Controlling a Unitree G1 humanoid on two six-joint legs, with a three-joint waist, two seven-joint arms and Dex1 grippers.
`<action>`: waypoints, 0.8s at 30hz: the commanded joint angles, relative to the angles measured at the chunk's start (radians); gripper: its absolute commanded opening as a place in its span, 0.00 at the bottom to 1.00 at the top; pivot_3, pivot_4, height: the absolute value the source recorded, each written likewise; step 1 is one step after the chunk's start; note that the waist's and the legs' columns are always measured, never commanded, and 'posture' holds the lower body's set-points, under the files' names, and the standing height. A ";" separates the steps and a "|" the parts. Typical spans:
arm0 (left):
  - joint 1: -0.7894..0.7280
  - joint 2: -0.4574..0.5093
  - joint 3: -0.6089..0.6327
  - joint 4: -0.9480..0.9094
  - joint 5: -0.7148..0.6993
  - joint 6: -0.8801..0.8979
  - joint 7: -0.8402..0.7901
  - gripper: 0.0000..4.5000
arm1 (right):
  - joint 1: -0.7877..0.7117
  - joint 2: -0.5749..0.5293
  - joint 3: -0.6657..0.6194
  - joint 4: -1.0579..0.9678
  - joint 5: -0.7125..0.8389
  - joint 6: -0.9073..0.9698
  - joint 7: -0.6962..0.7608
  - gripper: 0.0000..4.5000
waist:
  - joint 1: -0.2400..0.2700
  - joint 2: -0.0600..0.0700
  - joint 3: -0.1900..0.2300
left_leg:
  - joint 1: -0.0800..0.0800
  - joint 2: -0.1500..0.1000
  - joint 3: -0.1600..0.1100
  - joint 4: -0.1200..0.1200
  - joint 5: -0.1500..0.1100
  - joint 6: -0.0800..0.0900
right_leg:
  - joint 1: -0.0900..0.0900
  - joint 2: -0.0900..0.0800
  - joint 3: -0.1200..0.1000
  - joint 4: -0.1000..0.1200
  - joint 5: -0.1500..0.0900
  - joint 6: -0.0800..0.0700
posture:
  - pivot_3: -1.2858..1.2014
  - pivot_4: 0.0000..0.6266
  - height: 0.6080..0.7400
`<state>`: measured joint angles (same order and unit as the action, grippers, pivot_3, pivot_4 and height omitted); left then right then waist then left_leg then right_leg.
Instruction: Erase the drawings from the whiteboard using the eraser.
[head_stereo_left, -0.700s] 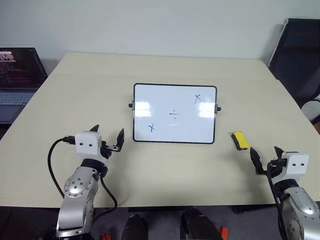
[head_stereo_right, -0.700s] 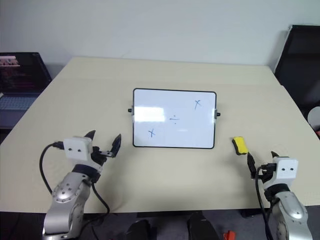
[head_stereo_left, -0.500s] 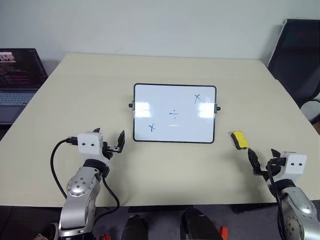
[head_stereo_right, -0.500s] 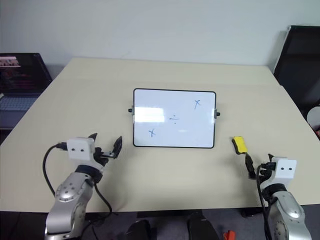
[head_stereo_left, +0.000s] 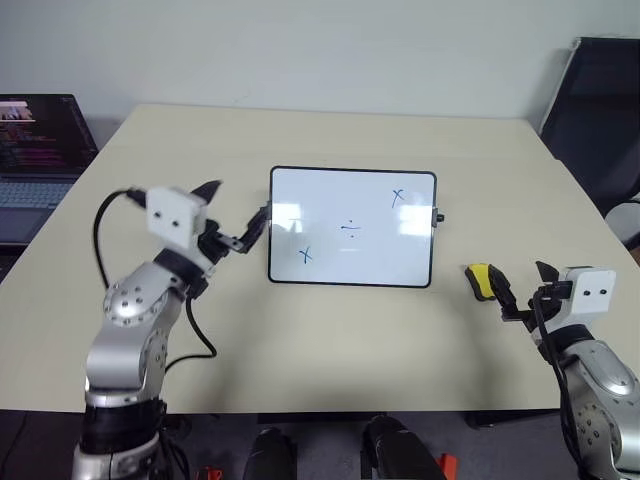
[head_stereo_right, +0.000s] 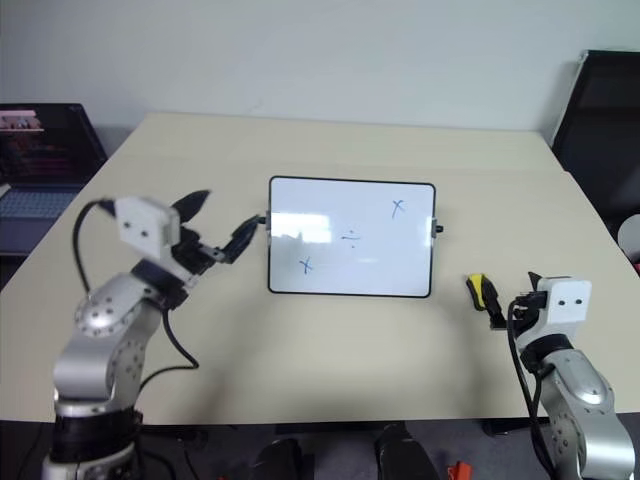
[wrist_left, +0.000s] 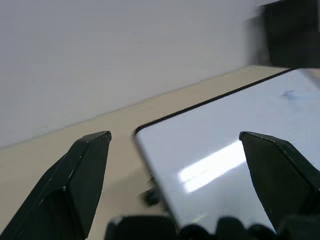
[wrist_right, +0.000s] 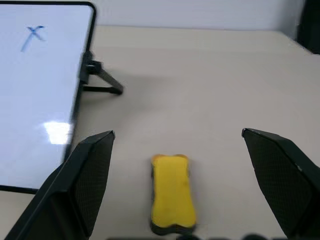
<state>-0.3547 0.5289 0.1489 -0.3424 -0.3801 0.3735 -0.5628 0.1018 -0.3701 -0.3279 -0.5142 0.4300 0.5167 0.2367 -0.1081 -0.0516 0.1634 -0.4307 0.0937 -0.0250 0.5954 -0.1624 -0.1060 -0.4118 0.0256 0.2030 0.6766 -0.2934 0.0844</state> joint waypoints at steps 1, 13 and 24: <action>-0.108 0.020 -0.095 -0.007 -0.085 0.066 -0.144 1.00 | -0.022 -0.056 -0.032 -0.062 0.062 0.158 -0.019 0.99 | 0.002 0.000 0.001 | 0.000 0.000 0.000 0.000 0.000 0.000 | 0.000 0.000 0.000 0.000 0.000 0.000 | 0.52 0.24 1.00; -0.339 0.079 -0.313 0.212 -0.086 0.011 -0.635 1.00 | -0.198 -0.051 -0.027 -0.057 0.112 0.486 -0.152 0.99 | -0.006 0.006 0.004 | 0.000 0.000 -0.001 -0.001 0.000 0.000 | -0.001 0.001 -0.001 0.001 0.000 0.000 | 0.52 0.24 1.00; -0.371 0.064 -0.333 0.286 -0.032 -0.059 -0.719 1.00 | -0.252 -0.020 0.068 0.097 -0.015 0.379 -0.159 0.99 | -0.001 0.008 0.006 | -0.002 0.000 -0.001 -0.001 0.000 0.001 | -0.001 0.000 -0.001 0.001 -0.001 0.002 | 0.52 0.24 1.00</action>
<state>-0.7025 0.5926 -0.1927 -0.0422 -0.4148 0.3351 -1.2753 -0.1376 -0.3841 -0.2514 -0.4108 0.4336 0.9337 0.0681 -0.1089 -0.0432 0.1689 -0.4322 0.0935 -0.0261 0.5939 -0.1623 -0.1053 -0.4125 0.0261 0.2021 0.6775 -0.2946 0.0866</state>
